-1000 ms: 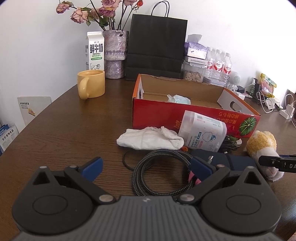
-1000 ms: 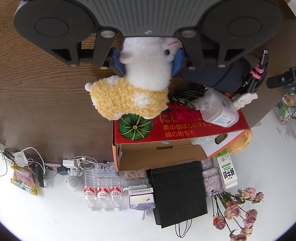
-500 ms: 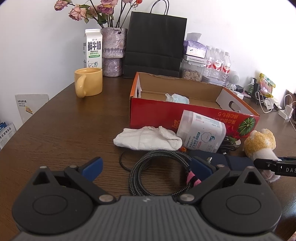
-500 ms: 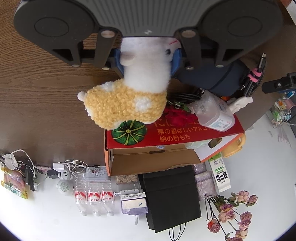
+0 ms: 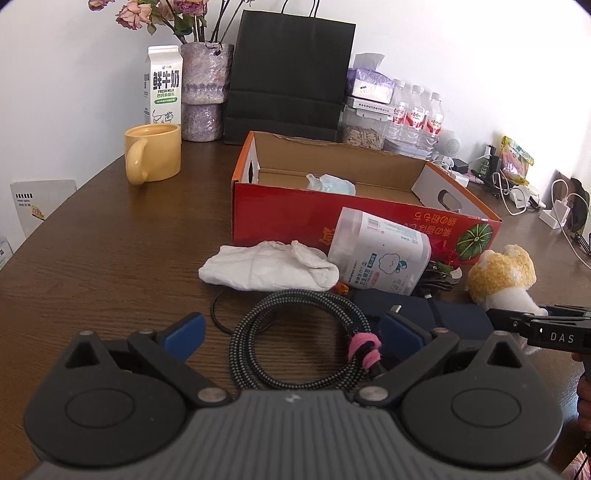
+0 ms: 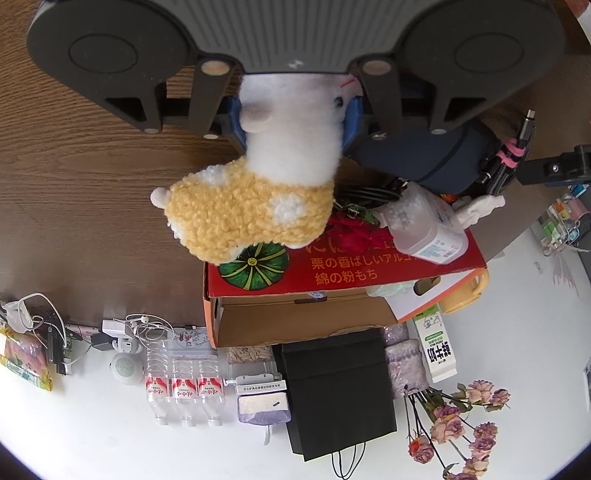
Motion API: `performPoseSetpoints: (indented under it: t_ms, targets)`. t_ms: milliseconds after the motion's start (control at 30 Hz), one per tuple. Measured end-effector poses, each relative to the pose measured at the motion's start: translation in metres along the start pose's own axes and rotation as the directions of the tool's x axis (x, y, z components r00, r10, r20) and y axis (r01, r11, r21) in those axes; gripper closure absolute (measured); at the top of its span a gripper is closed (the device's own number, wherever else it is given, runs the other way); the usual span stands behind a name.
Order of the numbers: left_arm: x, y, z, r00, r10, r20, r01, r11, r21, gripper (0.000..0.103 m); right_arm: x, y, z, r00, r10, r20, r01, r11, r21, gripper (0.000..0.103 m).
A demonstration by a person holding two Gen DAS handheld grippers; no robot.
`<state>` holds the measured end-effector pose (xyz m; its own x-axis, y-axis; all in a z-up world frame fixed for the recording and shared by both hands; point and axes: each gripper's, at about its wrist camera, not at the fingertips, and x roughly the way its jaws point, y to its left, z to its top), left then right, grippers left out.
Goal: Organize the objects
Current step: 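Grasp the black braided cable with the left tool while the right tool holds the plush toy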
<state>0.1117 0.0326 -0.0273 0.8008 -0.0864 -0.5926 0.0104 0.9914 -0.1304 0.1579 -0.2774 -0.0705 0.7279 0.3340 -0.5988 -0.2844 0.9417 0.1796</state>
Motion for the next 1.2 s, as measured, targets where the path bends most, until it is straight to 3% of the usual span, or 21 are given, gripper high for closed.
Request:
performPoseSetpoints:
  t_ms: [233, 667, 1000, 1200]
  targets:
    - [0.002, -0.003, -0.002, 0.999, -0.044, -0.021, 0.044, 0.999, 0.013, 0.0, 0.0, 0.0, -0.001, 1.0, -0.001, 0.003, 0.001, 1.0, -0.001, 0.053]
    - [0.022, 0.004, -0.008, 0.996, -0.044, -0.082, 0.043, 0.999, -0.018, 0.0, -0.001, 0.0, -0.001, 1.0, 0.0, 0.005, 0.0, 1.0, -0.001, 0.053]
    - [0.026, 0.007, -0.015, 0.996, -0.089, -0.026, 0.089, 0.996, -0.011, 0.0, -0.001, 0.0, -0.002, 1.0, 0.0, 0.006, 0.0, 1.0, -0.002, 0.053]
    - [0.02, 0.003, -0.017, 0.998, -0.058, -0.021, 0.058, 0.998, -0.022, 0.005, -0.001, 0.0, -0.003, 1.0, 0.0, 0.01, 0.0, 1.0, -0.002, 0.053]
